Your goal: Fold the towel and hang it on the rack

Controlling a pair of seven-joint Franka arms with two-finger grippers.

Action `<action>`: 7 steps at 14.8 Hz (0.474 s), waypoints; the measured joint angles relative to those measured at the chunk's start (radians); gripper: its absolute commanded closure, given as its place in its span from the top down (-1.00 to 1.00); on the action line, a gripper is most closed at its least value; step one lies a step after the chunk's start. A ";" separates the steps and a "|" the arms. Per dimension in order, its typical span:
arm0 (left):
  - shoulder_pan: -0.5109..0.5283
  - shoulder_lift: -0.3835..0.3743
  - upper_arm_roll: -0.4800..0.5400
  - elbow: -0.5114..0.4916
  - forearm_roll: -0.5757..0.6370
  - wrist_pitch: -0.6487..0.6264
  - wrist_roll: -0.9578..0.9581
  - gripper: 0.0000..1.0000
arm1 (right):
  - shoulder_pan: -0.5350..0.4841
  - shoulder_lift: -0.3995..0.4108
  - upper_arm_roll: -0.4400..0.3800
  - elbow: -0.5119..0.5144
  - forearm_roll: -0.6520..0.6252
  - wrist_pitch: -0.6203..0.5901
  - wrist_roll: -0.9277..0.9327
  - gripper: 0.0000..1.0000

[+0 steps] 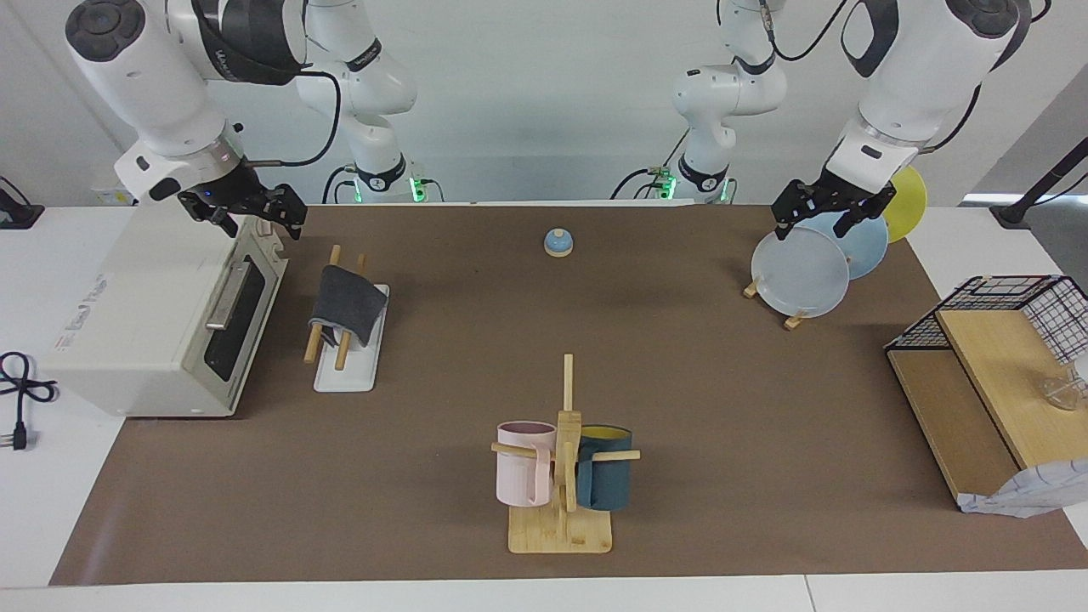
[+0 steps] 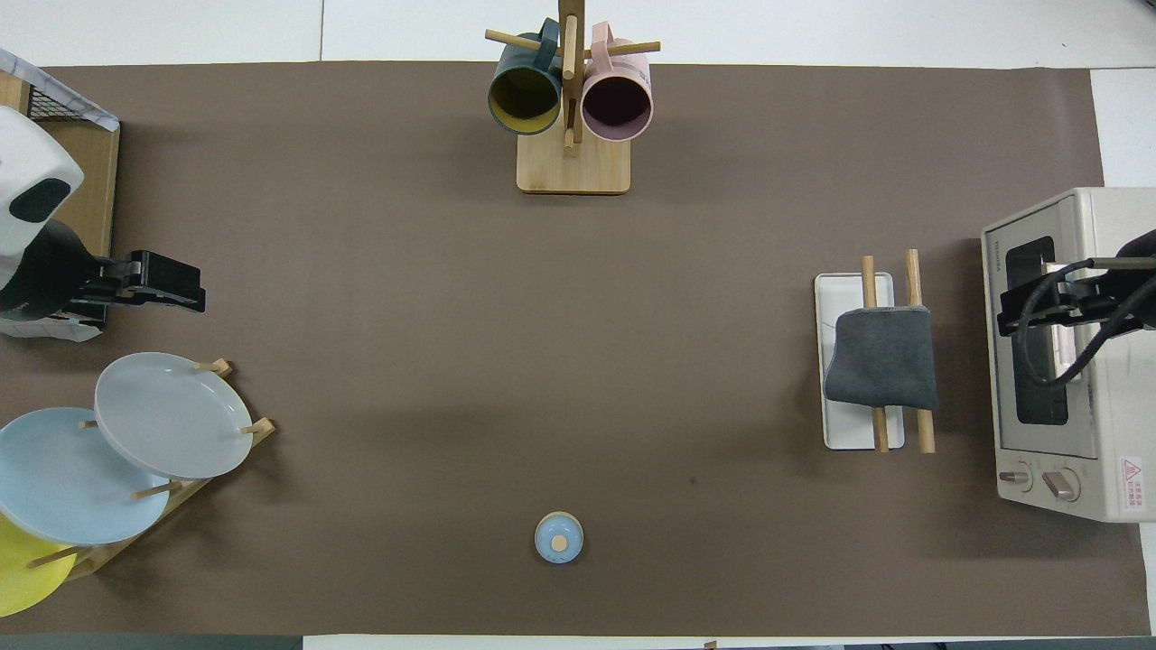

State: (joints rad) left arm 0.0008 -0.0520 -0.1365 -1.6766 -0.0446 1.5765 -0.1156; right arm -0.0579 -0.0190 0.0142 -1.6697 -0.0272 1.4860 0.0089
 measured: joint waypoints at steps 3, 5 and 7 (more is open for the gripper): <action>0.000 0.000 0.000 0.000 0.000 0.000 0.000 1.00 | 0.014 0.043 -0.002 0.059 0.000 -0.054 0.000 1.00; 0.000 0.000 0.000 0.000 0.000 0.000 0.000 1.00 | 0.023 0.066 -0.008 0.092 0.000 -0.070 0.000 1.00; 0.000 0.000 0.000 0.000 0.000 0.000 0.000 1.00 | 0.028 0.069 -0.014 0.106 0.000 -0.076 0.000 1.00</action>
State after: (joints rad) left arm 0.0008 -0.0520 -0.1365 -1.6766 -0.0445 1.5765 -0.1156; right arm -0.0295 0.0505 -0.0001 -1.5638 -0.0272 1.4100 0.0089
